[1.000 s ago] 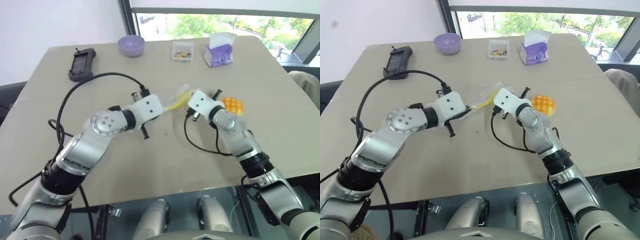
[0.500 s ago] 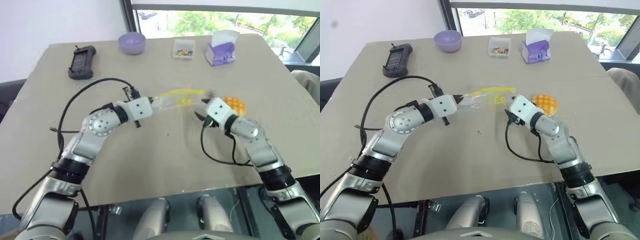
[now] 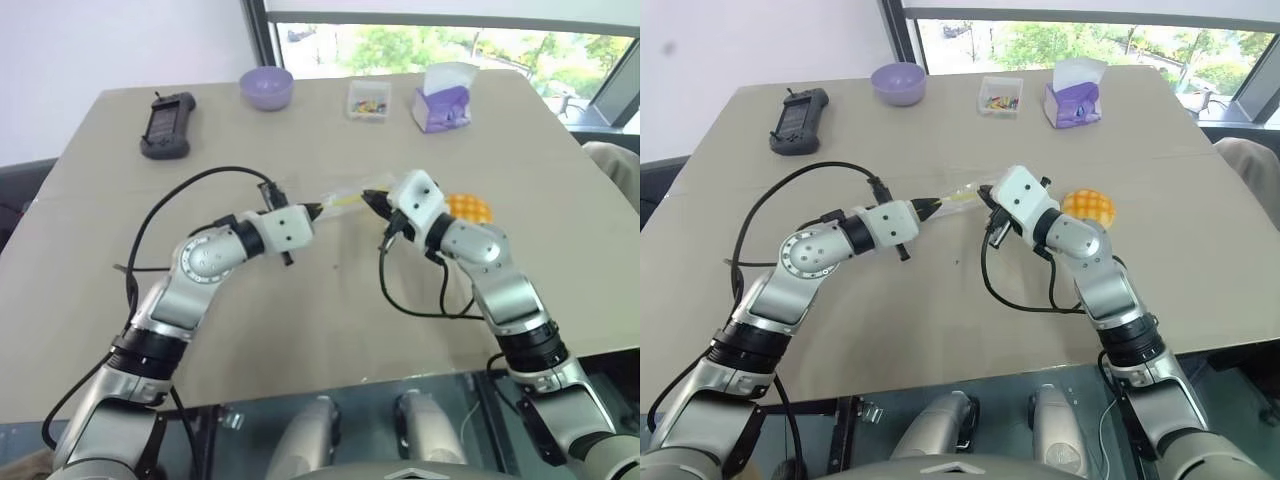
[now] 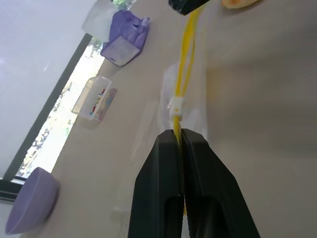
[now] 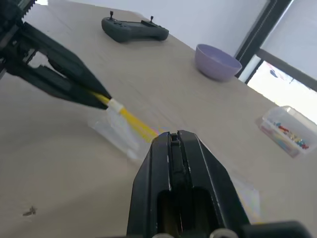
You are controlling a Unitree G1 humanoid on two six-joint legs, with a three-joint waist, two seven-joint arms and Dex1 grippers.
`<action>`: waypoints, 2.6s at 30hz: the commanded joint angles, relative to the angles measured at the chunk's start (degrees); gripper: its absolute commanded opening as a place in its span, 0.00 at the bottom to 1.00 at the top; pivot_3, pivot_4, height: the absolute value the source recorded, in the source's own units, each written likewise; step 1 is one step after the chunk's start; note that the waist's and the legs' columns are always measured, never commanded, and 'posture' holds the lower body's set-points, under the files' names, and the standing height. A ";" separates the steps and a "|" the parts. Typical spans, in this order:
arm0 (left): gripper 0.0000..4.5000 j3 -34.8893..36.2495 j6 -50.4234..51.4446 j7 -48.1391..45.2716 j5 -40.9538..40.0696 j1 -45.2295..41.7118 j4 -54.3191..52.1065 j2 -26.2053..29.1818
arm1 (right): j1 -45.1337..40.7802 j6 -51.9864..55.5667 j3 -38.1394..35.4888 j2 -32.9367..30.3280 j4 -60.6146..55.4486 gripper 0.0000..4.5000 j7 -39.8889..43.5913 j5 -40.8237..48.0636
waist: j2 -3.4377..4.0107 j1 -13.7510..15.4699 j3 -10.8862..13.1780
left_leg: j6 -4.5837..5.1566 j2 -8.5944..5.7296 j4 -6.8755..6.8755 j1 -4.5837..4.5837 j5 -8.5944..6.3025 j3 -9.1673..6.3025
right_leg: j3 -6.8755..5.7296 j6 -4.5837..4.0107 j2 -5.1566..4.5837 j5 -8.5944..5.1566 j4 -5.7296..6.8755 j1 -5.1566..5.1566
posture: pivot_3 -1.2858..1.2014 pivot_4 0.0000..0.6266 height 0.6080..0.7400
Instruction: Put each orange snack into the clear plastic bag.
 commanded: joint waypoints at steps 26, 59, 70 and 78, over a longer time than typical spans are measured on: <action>0.00 2.34 -2.08 -0.86 1.52 1.98 -4.23 -0.26 | -4.06 -6.30 2.68 -3.20 3.74 0.48 0.49 -6.62 | 0.00 -0.09 0.00 | 0.00 0.01 0.00 0.01 0.00 0.01 | 0.00 0.00 0.01 0.00 0.01 0.00 | 0.52 0.24 1.00; 0.00 2.02 -3.47 -0.71 3.92 2.80 -6.09 -0.45 | -4.36 -4.98 3.52 -5.25 5.30 0.48 3.14 -6.24 | 0.00 -0.12 0.00 | 0.00 0.01 0.00 0.01 0.00 0.01 | 0.00 0.00 0.01 0.00 0.01 0.00 | 0.52 0.24 1.00; 0.00 1.77 -9.11 0.56 6.28 3.09 -5.65 -0.86 | -2.99 -2.50 4.66 -5.20 7.59 0.48 1.91 -9.06 | 0.00 -0.08 0.00 | 0.00 0.01 0.00 0.01 0.00 0.01 | 0.00 0.00 0.01 0.00 0.01 0.00 | 0.52 0.24 1.00; 0.00 3.45 -11.00 1.08 6.46 6.64 -6.25 -0.07 | -2.96 -0.21 2.16 -5.39 16.19 0.48 -6.03 -11.58 | 0.00 -0.05 -0.01 | 0.00 0.01 0.00 0.01 0.00 0.02 | 0.02 -0.01 0.01 0.00 0.02 -0.01 | 0.52 0.24 1.00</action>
